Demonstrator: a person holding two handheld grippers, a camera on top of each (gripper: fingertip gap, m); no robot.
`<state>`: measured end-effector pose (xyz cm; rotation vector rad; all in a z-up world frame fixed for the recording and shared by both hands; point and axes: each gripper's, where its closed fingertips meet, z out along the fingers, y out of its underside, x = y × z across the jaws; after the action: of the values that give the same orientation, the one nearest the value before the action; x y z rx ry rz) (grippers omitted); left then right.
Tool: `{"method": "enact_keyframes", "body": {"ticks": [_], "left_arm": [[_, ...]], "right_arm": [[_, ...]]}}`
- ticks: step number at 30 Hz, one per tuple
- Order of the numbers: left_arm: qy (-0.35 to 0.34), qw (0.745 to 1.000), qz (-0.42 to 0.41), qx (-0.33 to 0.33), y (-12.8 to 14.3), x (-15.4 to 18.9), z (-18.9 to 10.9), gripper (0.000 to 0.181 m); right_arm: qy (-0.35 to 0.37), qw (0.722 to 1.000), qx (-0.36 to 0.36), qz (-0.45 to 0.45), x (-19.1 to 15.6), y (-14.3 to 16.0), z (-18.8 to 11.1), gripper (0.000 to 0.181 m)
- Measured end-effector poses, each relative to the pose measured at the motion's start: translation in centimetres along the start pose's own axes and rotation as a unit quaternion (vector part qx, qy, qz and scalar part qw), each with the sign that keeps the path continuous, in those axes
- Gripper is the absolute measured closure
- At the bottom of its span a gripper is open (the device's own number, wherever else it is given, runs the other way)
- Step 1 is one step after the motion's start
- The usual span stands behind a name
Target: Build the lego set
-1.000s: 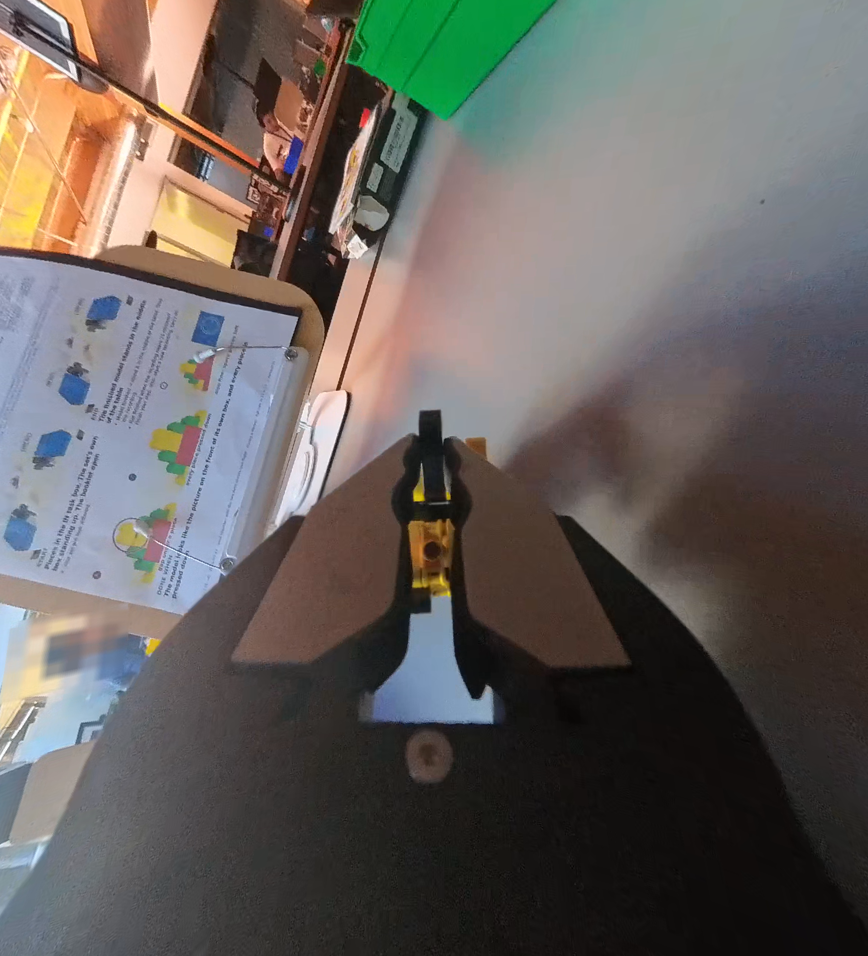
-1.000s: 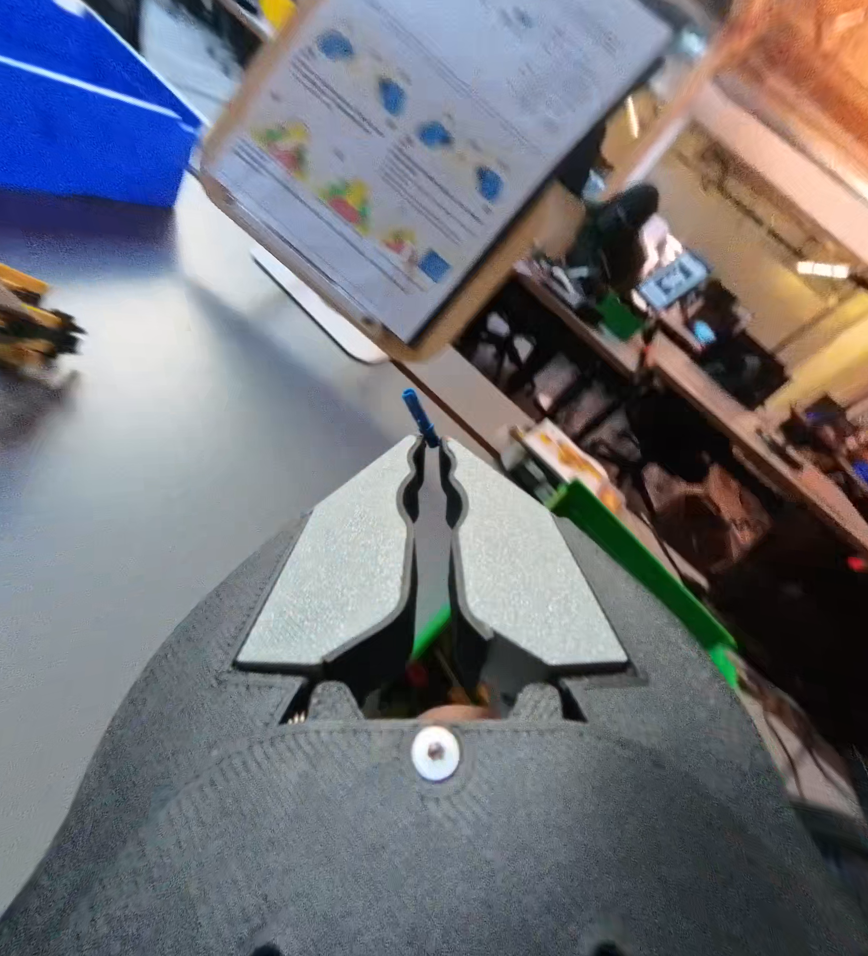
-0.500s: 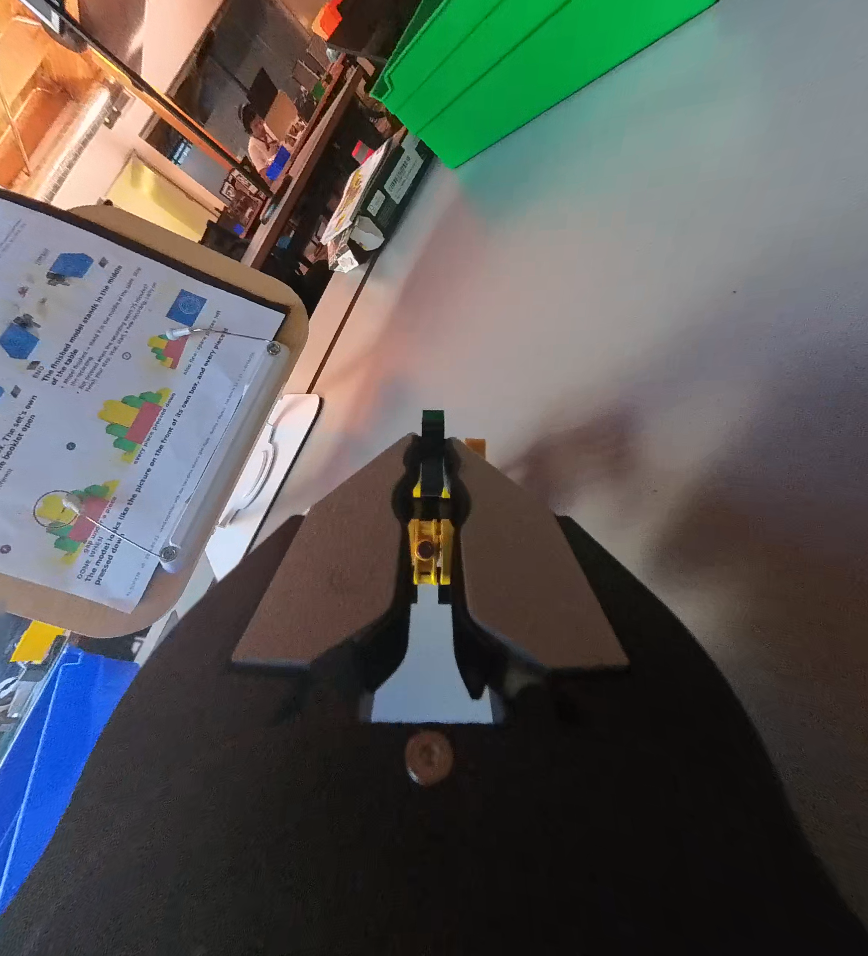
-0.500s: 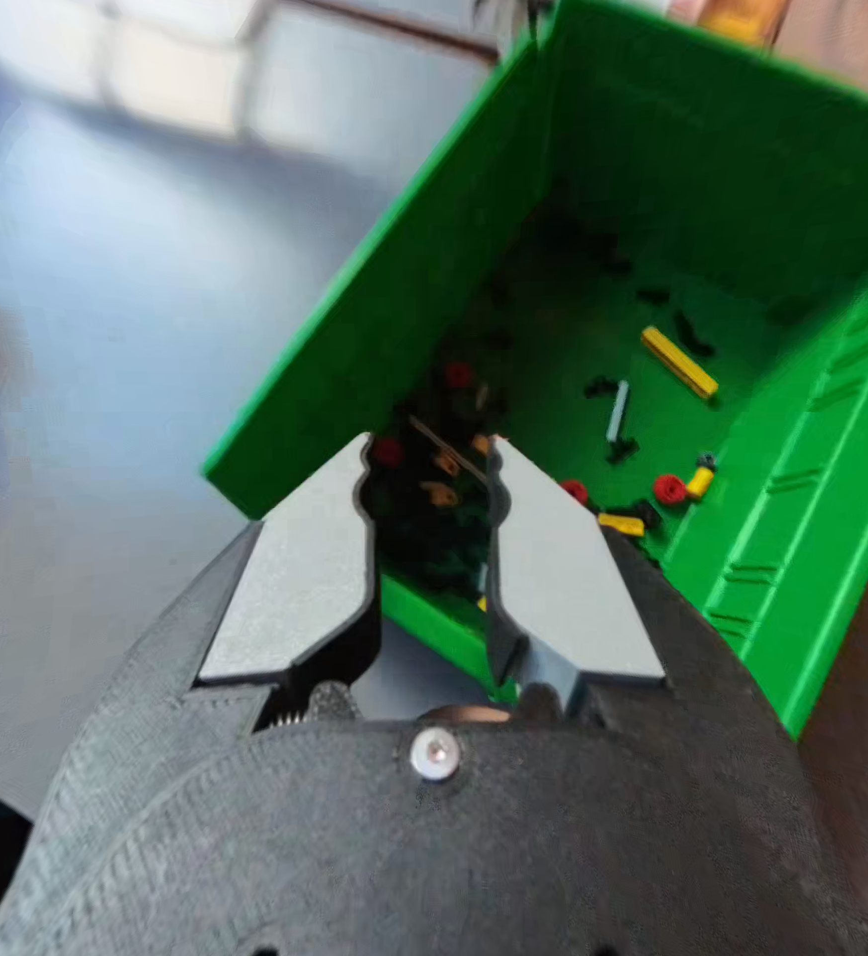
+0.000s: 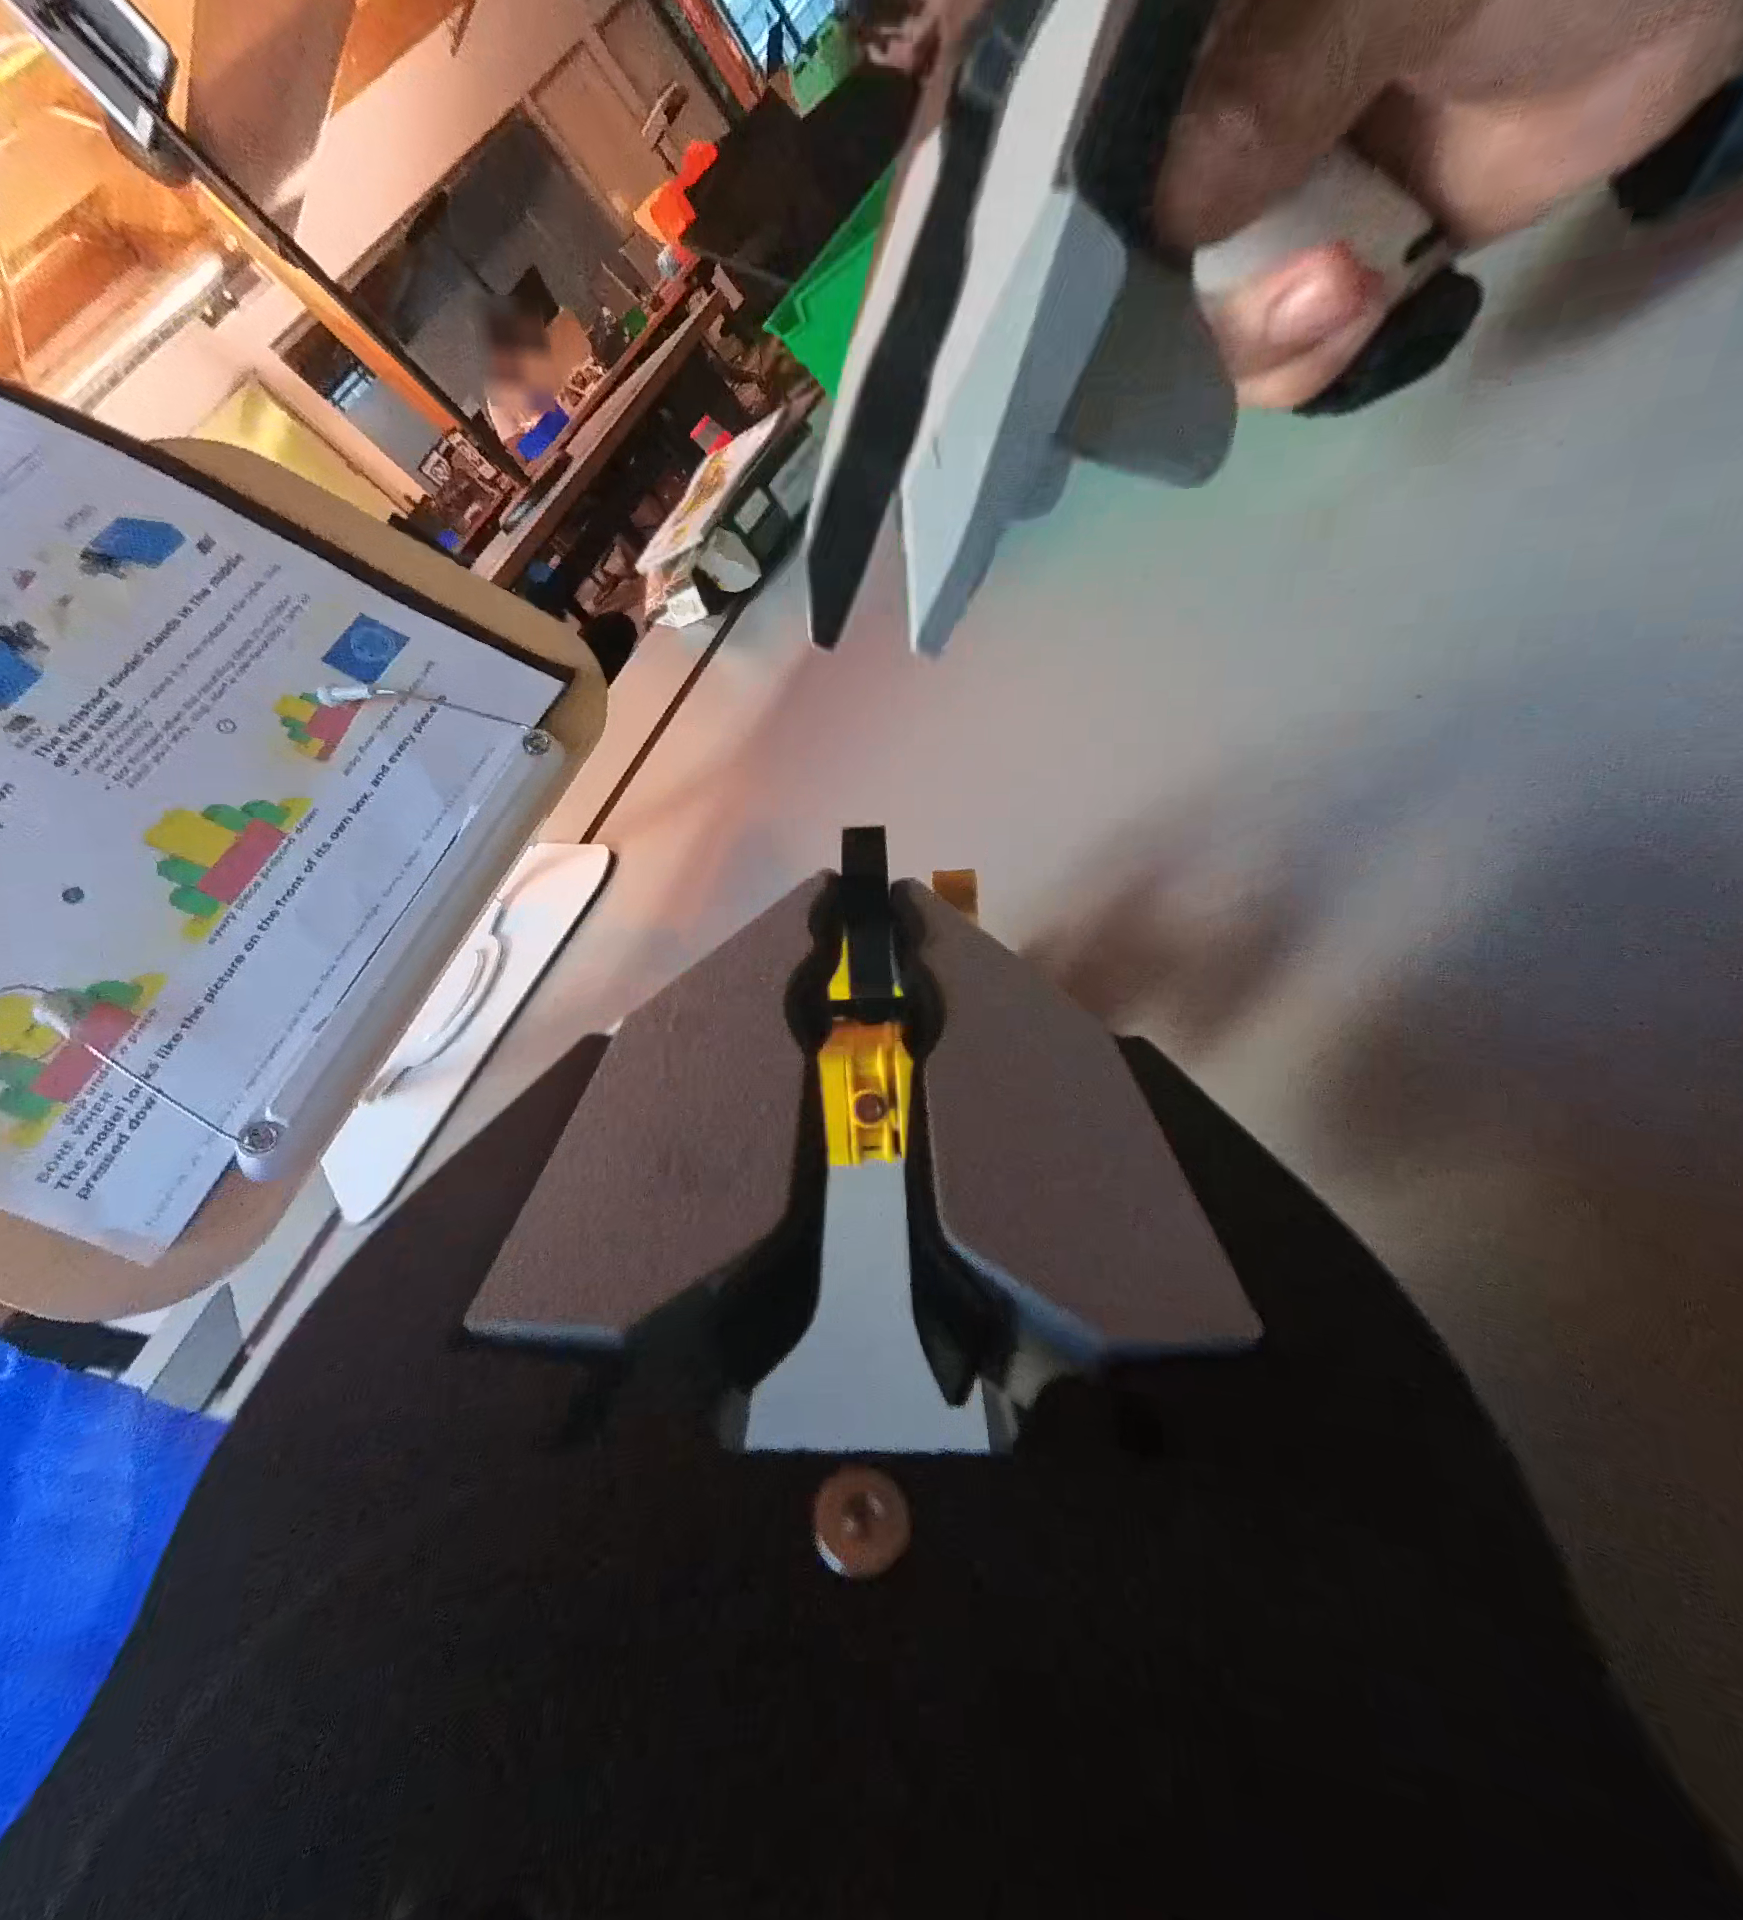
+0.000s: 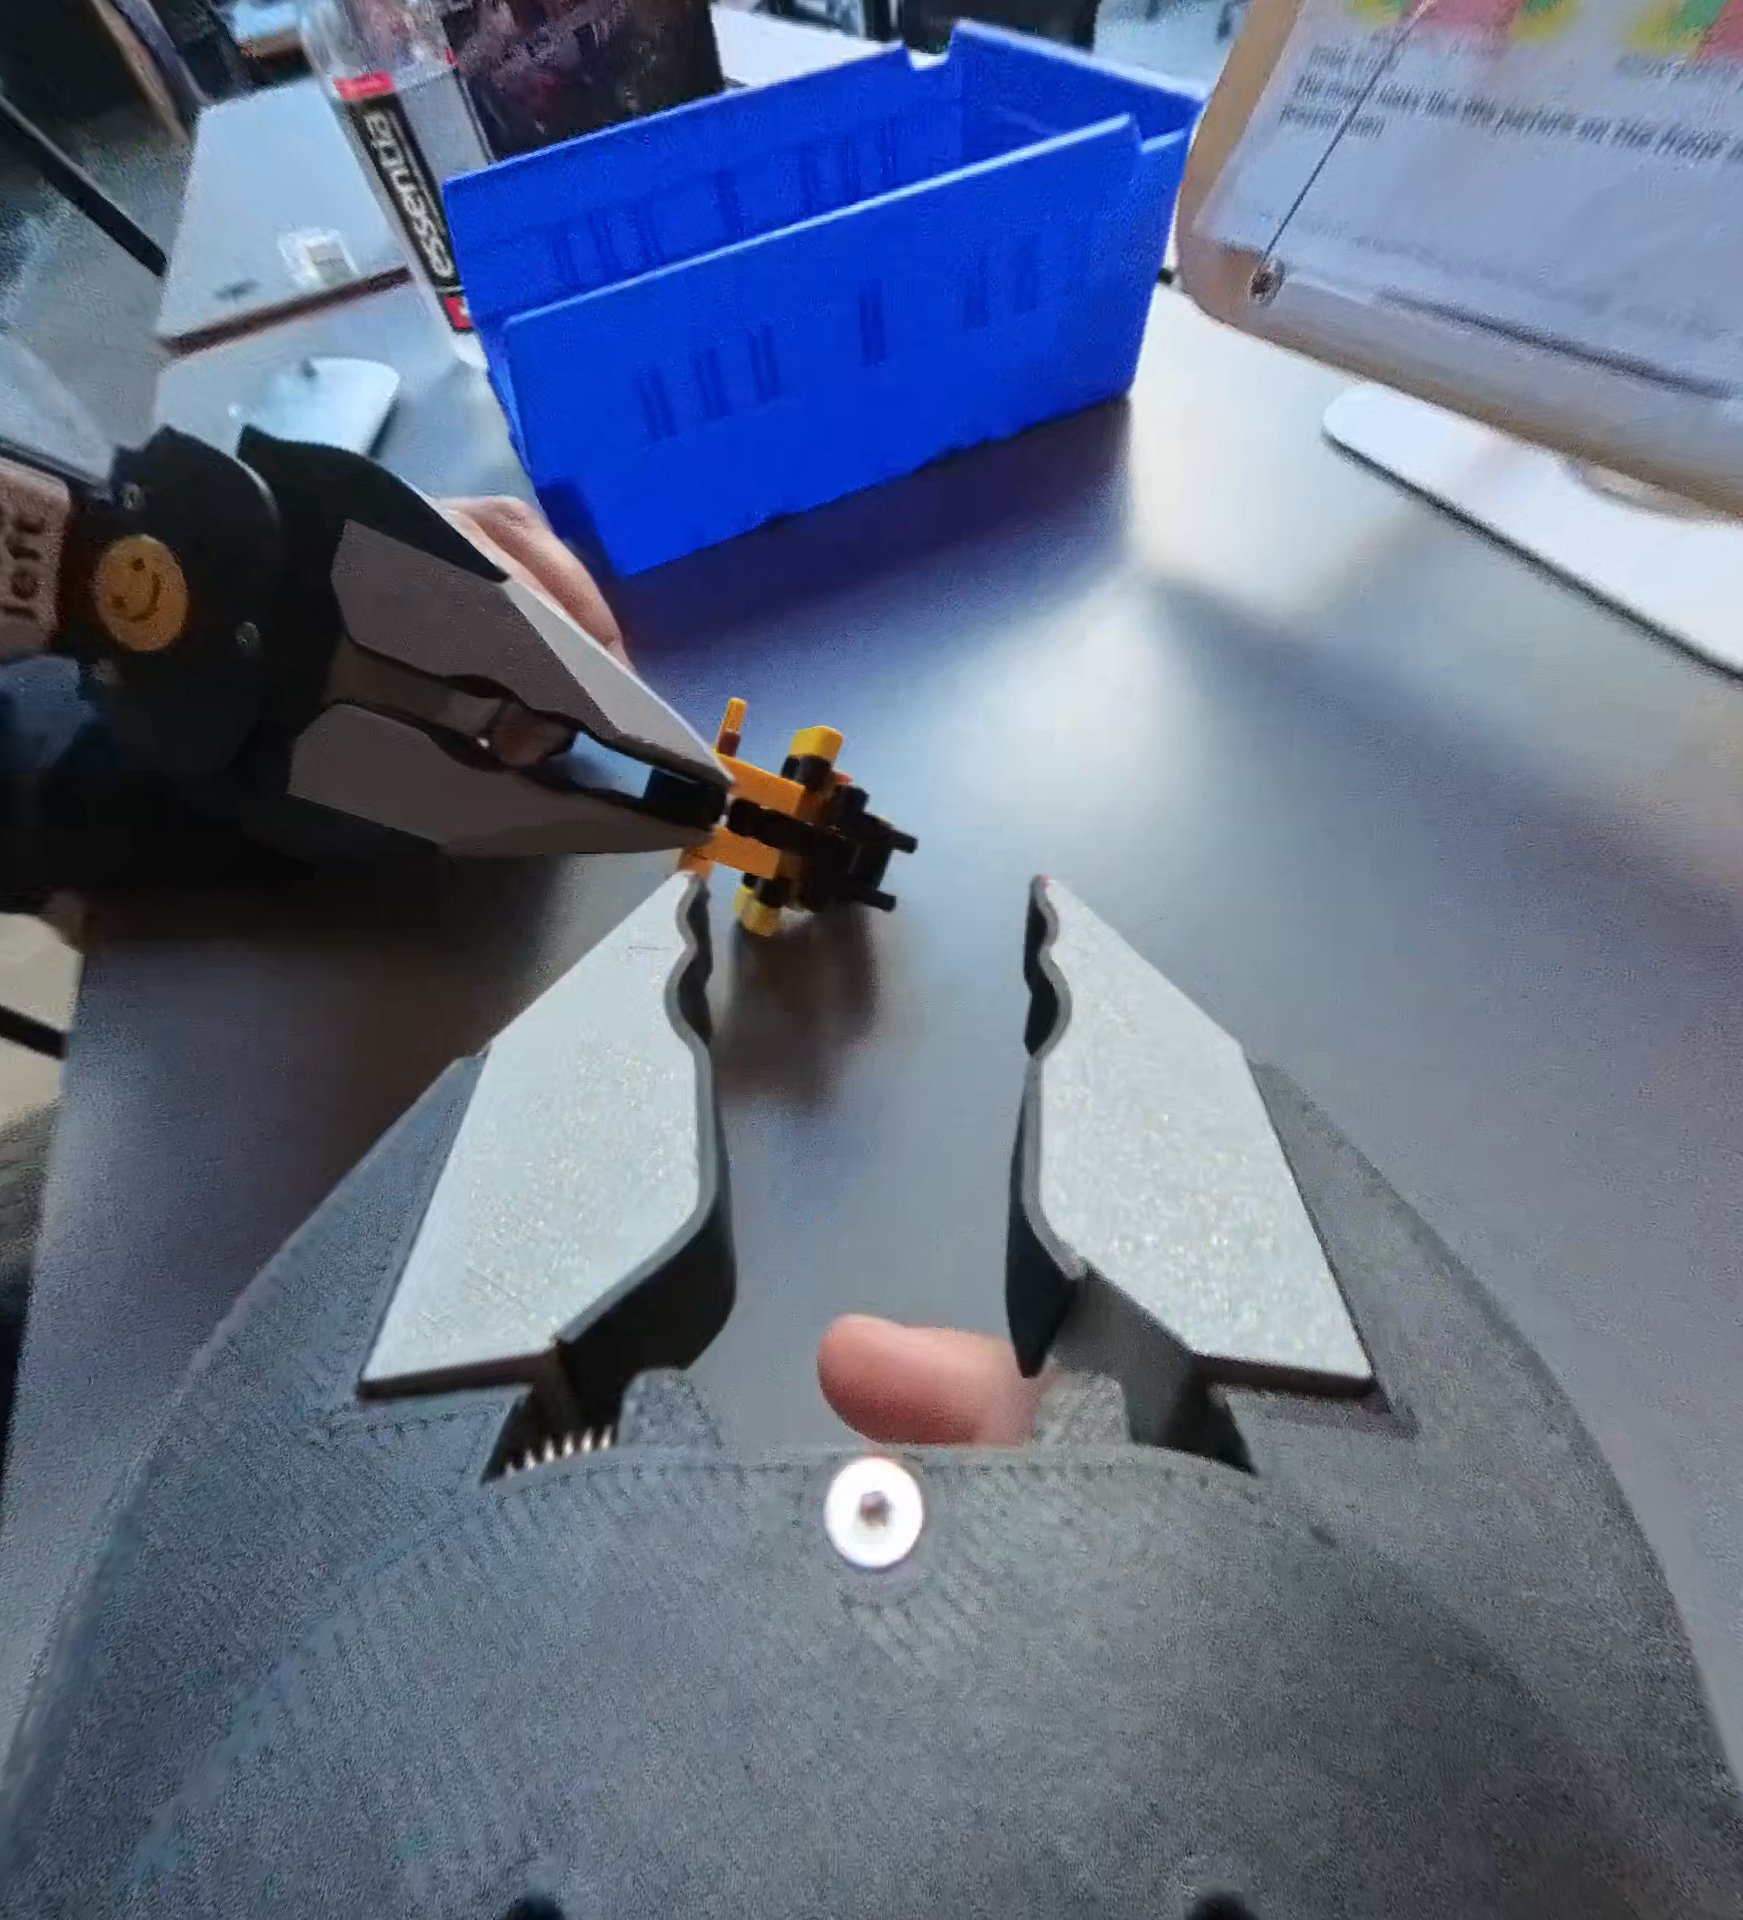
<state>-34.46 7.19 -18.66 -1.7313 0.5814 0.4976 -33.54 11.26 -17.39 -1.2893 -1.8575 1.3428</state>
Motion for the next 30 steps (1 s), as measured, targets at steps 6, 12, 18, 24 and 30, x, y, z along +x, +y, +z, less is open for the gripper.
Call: {"method": "enact_keyframes", "body": {"ticks": [6,12,18,24,30], "left_arm": [[-0.010,0.999,-0.036,-0.021,0.8,-1.1,0.2,0.176],[0.012,0.999,-0.044,-0.006,0.1,-0.5,0.3,0.176],[0.161,0.970,-0.075,0.165,-3.9,2.3,-2.9,0.176],[0.237,0.891,-0.200,0.331,-7.1,0.5,-7.7,0.177],[0.273,0.865,-0.237,0.349,-7.5,0.8,-7.5,0.176]], "right_arm": [[-0.127,0.980,-0.003,0.156,-2.1,0.6,1.3,0.124],[-0.116,0.983,-0.010,0.139,-2.0,1.3,1.2,0.108],[-0.095,0.995,0.009,-0.029,-3.9,1.5,1.0,0.096],[-0.110,0.977,0.009,-0.182,-8.6,2.3,2.1,0.125],[-0.123,0.974,0.030,-0.188,-9.9,1.6,1.7,0.159]]}}
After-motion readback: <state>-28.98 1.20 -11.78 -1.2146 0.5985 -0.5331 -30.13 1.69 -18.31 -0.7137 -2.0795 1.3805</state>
